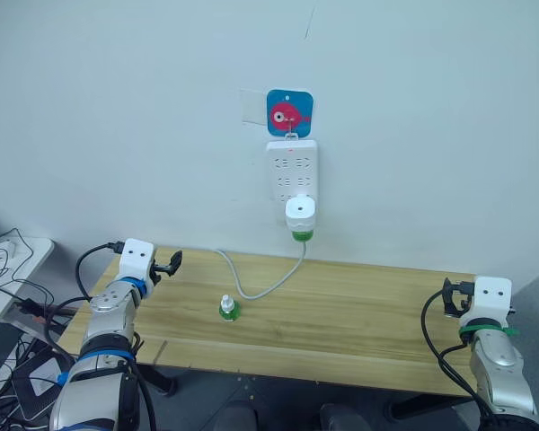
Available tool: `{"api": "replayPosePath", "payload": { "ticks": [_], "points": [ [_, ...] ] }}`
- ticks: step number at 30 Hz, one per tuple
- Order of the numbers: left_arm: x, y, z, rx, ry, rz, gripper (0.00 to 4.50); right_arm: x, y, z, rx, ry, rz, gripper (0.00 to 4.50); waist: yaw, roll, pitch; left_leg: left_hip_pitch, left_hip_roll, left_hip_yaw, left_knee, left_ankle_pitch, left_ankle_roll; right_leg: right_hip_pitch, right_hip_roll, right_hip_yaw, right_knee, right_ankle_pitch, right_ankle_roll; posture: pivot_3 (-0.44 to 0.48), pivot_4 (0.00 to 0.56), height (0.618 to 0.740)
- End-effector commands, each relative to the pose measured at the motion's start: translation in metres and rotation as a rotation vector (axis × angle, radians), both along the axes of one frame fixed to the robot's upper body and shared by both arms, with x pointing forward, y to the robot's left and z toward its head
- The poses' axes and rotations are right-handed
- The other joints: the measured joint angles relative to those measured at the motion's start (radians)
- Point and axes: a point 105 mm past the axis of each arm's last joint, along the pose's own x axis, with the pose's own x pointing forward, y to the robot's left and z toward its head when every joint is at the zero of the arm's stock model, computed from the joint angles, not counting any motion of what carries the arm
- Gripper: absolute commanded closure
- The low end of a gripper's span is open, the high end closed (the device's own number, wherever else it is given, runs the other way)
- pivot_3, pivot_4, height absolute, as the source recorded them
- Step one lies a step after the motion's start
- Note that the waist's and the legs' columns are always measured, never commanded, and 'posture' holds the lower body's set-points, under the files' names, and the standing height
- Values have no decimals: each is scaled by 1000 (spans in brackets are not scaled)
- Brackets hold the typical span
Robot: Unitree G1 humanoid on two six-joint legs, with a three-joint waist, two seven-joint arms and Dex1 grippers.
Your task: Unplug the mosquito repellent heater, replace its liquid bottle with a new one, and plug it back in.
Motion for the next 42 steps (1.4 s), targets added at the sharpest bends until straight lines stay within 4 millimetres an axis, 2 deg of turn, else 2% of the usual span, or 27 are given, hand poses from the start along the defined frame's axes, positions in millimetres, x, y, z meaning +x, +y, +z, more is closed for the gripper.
{"api": "replayPosePath", "payload": {
  "ticks": [1,17,20,23,26,34,40,42],
  "points": [
    [8,2,18,13,-61,-2,0,5,-4,15,-34,-49,2,166,0,0,0,0,0,0,0,0,0,0,0,0,0,0,0,278,36,740],
    [7,1,23,-12,-79,-30,0,3,-1,15,-34,-45,12,166,0,0,0,0,0,0,0,0,0,0,0,0,0,0,0,265,54,740],
    [6,-1,24,-48,-74,-63,0,0,1,15,-37,-42,24,166,0,0,0,0,0,0,0,0,0,0,0,0,0,0,0,262,63,740],
    [7,-6,34,-124,-87,-126,0,-3,8,19,-38,-42,59,166,-1,0,1,0,0,0,0,0,0,0,0,0,0,-2,3,261,71,740],
    [5,-14,51,-140,-105,-235,0,-3,27,32,-45,-55,145,166,-3,1,3,0,1,0,0,0,0,0,1,0,0,-2,3,260,86,740],
    [-4,-74,111,-147,-80,-710,0,-12,138,98,-8,-123,723,166,-6,8,25,1,1,-1,0,0,0,0,2,-1,2,-4,0,236,140,740],
    [4,-114,138,-158,-83,-896,0,-15,187,133,-15,-188,921,166,-6,5,62,-1,2,-5,4,0,0,1,6,-1,2,-5,0,232,172,740],
    [8,-124,143,-169,-85,-941,391,-11,197,140,-6,-208,927,0,-5,6,71,-3,2,-6,6,0,0,0,7,-2,2,-4,0,227,180,740]
  ]
}}
